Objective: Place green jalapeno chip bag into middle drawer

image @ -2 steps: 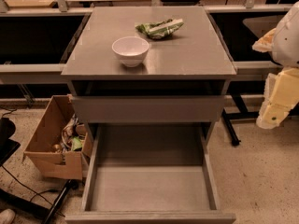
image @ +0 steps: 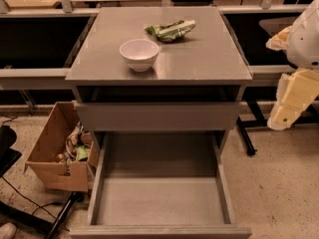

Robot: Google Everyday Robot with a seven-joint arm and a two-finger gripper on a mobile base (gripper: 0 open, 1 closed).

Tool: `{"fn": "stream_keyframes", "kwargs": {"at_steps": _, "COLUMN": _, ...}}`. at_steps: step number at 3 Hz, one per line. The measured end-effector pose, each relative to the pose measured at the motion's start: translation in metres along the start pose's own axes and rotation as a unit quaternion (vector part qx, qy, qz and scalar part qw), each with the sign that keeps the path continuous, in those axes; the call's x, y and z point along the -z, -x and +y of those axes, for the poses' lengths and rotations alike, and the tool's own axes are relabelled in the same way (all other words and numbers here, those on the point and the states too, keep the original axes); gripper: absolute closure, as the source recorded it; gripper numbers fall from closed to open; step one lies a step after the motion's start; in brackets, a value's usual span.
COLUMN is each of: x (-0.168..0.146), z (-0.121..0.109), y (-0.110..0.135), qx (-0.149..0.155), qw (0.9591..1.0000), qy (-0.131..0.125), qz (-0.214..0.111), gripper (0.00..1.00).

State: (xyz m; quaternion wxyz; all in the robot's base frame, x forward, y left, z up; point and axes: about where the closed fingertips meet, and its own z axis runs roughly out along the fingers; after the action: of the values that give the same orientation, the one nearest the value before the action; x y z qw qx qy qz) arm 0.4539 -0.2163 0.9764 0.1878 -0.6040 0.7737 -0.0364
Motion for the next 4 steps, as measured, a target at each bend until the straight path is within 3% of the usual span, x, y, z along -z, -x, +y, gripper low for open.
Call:
{"fn": "stream_keyframes", "kwargs": {"at_steps": 1, "x": -0.012, "z": -0.059, "y": 0.015, "qx": -0.009, "qw": 0.9976, "qy": -0.039, "qz": -0.057, "gripper": 0.0}}
{"fn": "stream_keyframes", "kwargs": {"at_steps": 2, "x": -0.019, "z": -0.136, "y": 0.046, "qx": -0.031, "qw": 0.9839, "qy": -0.085, "qz": -0.154, "gripper": 0.0}}
{"fn": "stream_keyframes", "kwargs": {"at_steps": 3, "x": -0.014, "z": -0.194, "y": 0.089, "qx": -0.041, "qw": 0.9584, "qy": -0.129, "qz": -0.251, "gripper": 0.0}}
{"fn": "stream_keyframes", "kwargs": {"at_steps": 4, "x": -0.015, "z": -0.193, "y": 0.089, "qx": -0.041, "qw": 0.9591, "qy": -0.128, "qz": -0.249, "gripper": 0.0}}
